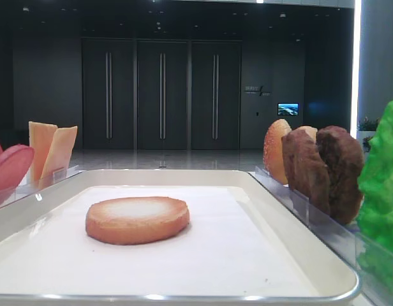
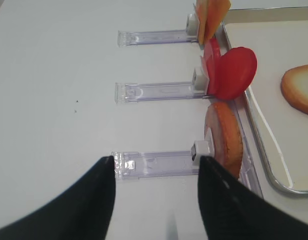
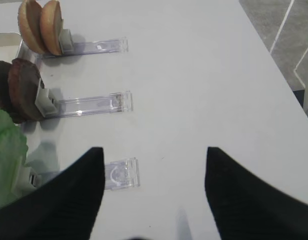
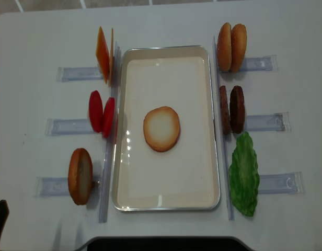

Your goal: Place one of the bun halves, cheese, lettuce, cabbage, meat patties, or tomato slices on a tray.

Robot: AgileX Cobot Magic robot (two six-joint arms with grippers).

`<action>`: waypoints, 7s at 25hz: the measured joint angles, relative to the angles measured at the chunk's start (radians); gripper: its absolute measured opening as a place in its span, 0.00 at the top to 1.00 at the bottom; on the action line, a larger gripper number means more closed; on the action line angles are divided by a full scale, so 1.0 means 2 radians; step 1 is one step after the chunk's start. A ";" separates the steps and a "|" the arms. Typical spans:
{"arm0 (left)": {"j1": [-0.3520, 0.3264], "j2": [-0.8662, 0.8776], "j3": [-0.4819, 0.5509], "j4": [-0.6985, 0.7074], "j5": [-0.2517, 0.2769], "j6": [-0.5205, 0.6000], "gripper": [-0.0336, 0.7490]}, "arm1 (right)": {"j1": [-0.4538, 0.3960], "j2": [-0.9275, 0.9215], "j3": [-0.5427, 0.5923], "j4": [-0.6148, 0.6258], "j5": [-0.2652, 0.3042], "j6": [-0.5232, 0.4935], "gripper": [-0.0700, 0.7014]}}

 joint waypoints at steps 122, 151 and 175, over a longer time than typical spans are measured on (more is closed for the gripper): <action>0.000 0.000 0.000 0.000 -0.001 -0.001 0.44 | 0.458 0.939 -0.424 0.256 -0.203 0.011 0.88; 0.000 0.000 0.000 0.000 -0.001 -0.001 0.44 | 0.393 0.934 -0.673 -0.075 0.037 0.166 0.34; 0.000 0.000 0.000 0.000 -0.001 -0.001 0.44 | 0.030 0.654 -0.328 -0.058 0.041 0.051 0.37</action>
